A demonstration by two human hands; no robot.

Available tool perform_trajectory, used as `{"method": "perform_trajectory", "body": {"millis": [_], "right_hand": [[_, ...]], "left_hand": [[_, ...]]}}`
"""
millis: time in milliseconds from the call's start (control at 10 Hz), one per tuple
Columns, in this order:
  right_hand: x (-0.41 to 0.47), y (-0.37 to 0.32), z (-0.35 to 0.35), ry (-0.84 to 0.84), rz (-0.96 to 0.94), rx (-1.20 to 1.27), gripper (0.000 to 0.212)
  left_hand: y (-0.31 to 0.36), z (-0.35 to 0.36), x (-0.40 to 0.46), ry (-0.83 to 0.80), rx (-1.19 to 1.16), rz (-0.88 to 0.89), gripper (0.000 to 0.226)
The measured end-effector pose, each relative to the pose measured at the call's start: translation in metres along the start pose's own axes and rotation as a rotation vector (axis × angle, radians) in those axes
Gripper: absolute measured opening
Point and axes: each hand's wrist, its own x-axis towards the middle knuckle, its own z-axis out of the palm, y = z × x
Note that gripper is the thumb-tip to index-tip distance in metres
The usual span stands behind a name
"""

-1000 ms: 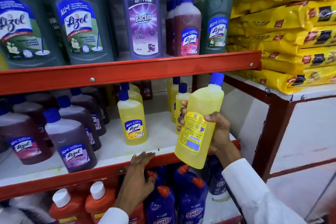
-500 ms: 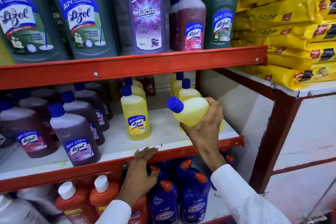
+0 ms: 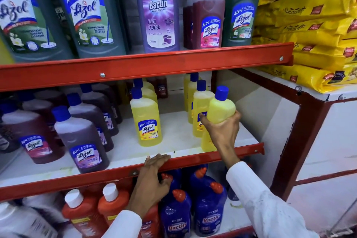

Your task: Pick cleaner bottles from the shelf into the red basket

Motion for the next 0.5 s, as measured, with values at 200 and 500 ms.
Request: {"method": "perform_trajectory", "body": {"millis": [200, 500], "right_hand": [[-0.005, 0.012, 0.01, -0.073, -0.016, -0.042, 0.099], [-0.007, 0.004, -0.003, -0.168, -0.017, -0.1, 0.109]], "left_hand": [[-0.002, 0.001, 0.001, -0.014, 0.007, -0.014, 0.066], [0.004, 0.003, -0.001, -0.046, 0.14, -0.021, 0.064]]}}
